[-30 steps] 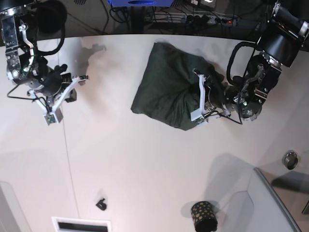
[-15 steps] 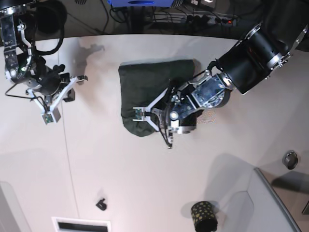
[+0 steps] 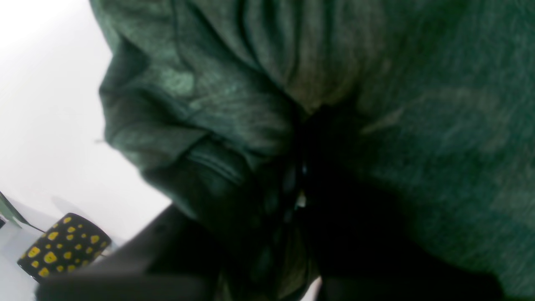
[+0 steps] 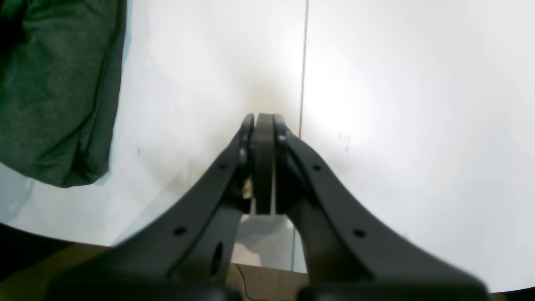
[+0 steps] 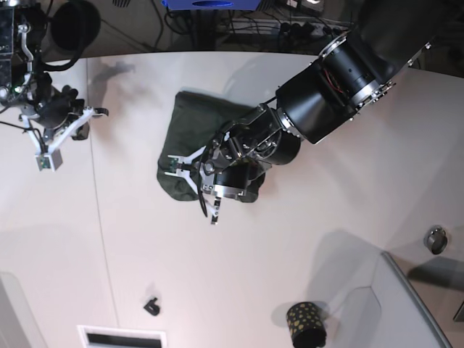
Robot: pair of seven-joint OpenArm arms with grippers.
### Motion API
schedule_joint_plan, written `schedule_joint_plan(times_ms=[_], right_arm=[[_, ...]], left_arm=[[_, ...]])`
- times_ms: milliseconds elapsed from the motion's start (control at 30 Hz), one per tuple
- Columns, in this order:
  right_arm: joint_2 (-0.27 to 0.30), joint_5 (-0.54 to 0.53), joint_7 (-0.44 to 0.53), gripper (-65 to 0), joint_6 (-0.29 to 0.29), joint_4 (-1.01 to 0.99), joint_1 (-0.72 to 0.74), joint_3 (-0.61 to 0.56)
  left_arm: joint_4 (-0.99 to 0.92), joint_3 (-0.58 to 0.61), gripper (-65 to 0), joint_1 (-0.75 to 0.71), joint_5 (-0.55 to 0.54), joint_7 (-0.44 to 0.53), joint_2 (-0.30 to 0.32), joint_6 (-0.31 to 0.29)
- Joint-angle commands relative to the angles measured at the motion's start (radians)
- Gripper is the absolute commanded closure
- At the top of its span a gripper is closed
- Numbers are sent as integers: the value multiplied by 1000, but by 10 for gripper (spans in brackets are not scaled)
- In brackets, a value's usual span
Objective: Layout the t-shirt on the table in an organized manner, then fold the t-shirt properly
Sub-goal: 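Drag the folded shirt with the left gripper to square it on the table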
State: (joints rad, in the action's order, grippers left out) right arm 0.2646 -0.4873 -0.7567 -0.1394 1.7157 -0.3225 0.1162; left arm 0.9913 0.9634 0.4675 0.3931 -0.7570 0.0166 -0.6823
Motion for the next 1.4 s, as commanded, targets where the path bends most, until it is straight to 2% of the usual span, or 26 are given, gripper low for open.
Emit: schedule_joint_plan(times_ms=[0, 67, 167, 300, 667, 800, 1300, 1333, 1367], right_arm=[[9, -7, 19, -6, -2, 20, 1, 7], [9, -7, 19, -6, -2, 22, -2, 7], [9, -7, 19, -6, -2, 22, -2, 7], [9, -7, 21, -6, -2, 22, -4, 7], [9, -7, 21, -6, -2, 22, -5, 3], [9, -7, 22, -6, -2, 22, -16, 3], [9, -7, 22, -6, -4, 22, -19, 3], [9, -7, 22, -6, -4, 22, -19, 3], [9, -7, 22, -6, -4, 22, -19, 3]], left_arm=[[5, 2, 0, 0, -35, 26, -25, -16], [5, -13, 0, -6, -35, 24, -31, -16], [5, -96, 0, -36, -35, -19, -60, -16], [5, -159, 0, -43, -35, -39, -63, -16], [11, -163, 0, -80, -35, -101, -57, -16], [11, -163, 0, -83, -35, -152, -57, -16], [13, -163, 0, -71, -27, -161, -57, -16], [13, -163, -18, -71, -27, -170, -57, -16], [13, -165, -84, -71, -29, -178, -57, -16]])
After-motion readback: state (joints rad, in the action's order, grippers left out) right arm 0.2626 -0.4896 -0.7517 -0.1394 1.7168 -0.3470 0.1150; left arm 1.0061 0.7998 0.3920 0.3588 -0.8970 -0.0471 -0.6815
